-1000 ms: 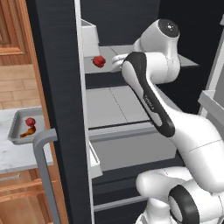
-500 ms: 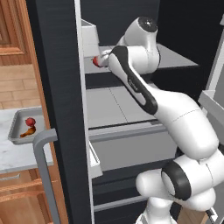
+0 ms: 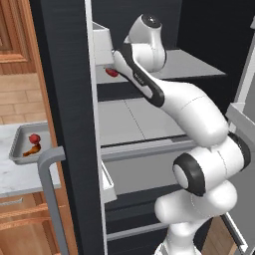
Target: Place one bell pepper and one chicken drumstick in each tupperware on the nearby counter, to pack two identical lunches.
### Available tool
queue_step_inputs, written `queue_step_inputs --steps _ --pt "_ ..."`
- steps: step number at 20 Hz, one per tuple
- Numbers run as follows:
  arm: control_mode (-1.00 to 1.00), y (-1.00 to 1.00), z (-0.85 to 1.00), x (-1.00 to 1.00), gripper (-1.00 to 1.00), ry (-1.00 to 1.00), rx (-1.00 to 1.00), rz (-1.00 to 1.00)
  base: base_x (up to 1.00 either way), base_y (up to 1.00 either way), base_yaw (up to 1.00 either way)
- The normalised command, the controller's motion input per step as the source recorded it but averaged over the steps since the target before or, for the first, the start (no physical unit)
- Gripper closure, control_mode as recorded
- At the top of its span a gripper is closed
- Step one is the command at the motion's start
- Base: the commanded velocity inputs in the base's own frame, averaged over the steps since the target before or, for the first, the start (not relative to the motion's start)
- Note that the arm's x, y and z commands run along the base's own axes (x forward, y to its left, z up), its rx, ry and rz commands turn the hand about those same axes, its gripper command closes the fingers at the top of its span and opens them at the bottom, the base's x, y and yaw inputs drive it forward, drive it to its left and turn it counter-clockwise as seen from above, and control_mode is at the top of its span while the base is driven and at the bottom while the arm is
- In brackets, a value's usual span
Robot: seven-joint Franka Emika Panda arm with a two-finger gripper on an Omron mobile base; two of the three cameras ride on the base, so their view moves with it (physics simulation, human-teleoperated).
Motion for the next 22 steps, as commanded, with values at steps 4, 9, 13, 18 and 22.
queue_step_inputs --steps 4,9,13,18,22 --pt "-1.00 0.40 0.00 0.40 -1.00 0.00 -0.02 0.00 0.00 0.00 0.00" --pt "-1.00 0.23 -0.04 0.30 -1.00 0.00 -0.03 -0.02 0.00 0.00 0.00" --pt "-1.00 0.01 -0.11 0.23 -1.00 0.00 -0.01 -0.04 0.00 0.00 0.00" --pt "-1.00 -0.09 -0.10 0.01 -1.00 0.00 0.00 -0.08 0.00 0.00 0.00" --pt "-1.00 -0.07 -0.04 -0.06 -1.00 0.00 0.00 -0.07 0.00 0.00 0.00"
